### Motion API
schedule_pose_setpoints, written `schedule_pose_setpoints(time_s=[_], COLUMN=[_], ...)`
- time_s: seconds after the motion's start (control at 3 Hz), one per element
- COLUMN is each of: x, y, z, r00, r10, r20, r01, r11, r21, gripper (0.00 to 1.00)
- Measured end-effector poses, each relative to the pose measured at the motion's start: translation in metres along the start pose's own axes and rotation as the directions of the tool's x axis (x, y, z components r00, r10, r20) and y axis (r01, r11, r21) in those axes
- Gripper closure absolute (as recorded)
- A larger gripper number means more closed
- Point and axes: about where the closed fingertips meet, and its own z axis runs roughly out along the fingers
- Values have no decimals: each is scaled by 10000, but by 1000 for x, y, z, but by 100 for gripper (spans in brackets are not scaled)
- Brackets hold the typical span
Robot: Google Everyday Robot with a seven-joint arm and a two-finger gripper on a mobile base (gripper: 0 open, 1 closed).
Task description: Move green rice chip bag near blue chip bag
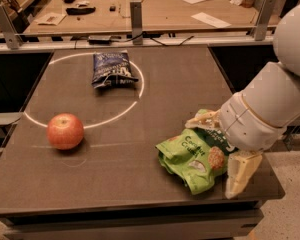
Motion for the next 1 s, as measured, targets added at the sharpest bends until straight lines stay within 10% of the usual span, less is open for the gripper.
schedule_pose_setpoints(time_s=[1.0], x=[-15], y=[-7], z=[-35], r00=[9976], r10=[-681], r20=[-112], r01=[689], r11=[9766], r21=[2037], gripper=[89])
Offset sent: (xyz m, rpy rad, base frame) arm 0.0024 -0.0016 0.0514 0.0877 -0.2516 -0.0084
